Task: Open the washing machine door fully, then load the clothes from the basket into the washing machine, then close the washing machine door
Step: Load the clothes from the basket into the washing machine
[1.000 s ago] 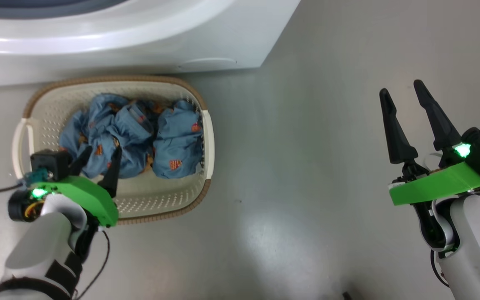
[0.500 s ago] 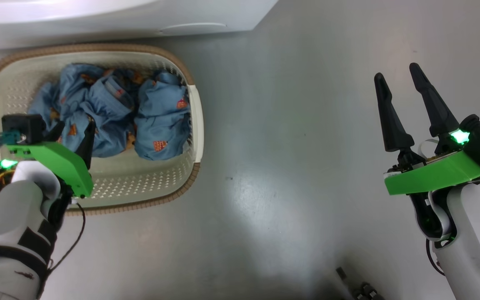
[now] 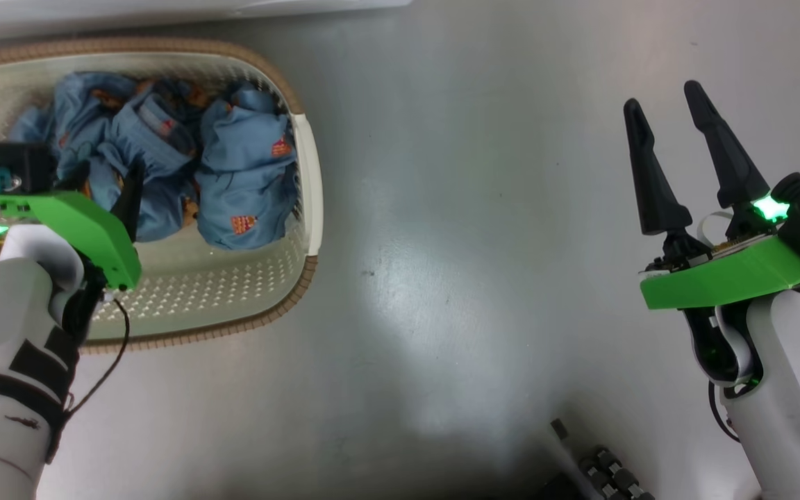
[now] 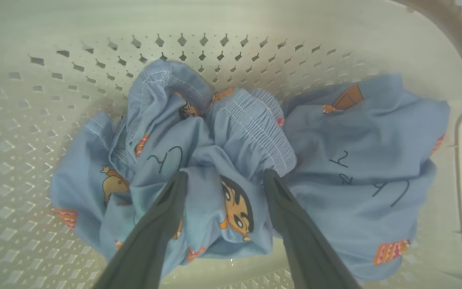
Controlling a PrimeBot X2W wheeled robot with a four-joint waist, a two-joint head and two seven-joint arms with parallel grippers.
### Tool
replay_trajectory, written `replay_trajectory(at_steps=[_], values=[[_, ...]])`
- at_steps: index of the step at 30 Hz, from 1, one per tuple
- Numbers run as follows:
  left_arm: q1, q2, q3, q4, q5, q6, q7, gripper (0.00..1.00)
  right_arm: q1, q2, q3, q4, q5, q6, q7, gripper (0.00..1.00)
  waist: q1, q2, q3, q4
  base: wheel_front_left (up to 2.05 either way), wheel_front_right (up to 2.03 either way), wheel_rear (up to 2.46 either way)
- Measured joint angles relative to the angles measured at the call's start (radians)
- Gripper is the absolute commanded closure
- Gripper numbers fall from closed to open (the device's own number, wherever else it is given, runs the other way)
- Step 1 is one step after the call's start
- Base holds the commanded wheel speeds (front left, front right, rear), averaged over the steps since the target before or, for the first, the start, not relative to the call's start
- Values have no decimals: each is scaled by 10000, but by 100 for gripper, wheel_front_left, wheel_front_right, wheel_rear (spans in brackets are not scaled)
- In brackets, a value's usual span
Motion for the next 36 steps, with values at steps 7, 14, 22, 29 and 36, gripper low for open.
replay_trajectory(at_steps=[7, 14, 22, 29, 36], values=[[-137, 86, -213, 194, -146, 0, 347, 0, -64, 19, 54, -35, 0, 0, -2, 0, 0, 0, 170, -146, 0, 0, 0], [-214, 109, -430, 280, -171, 0, 788, 65, -105, 38, 105, -52, 0, 0, -2, 0, 0, 0, 167, -230, 0, 0, 0], [-213, 127, -556, 349, -412, 0, 1099, 100, -116, 38, 157, -73, 0, 0, -2, 0, 0, 0, 70, -261, 0, 0, 0], [-117, 77, -502, 387, -832, 0, 792, 100, -121, 40, 123, -44, -2, 0, -2, 0, 0, 0, -275, -214, 0, 0, 0], [401, -98, -418, 282, -1271, 0, -38, 100, -97, 38, 42, 59, -2, 0, -2, 0, 0, 0, -852, -64, 0, 0, 0]])
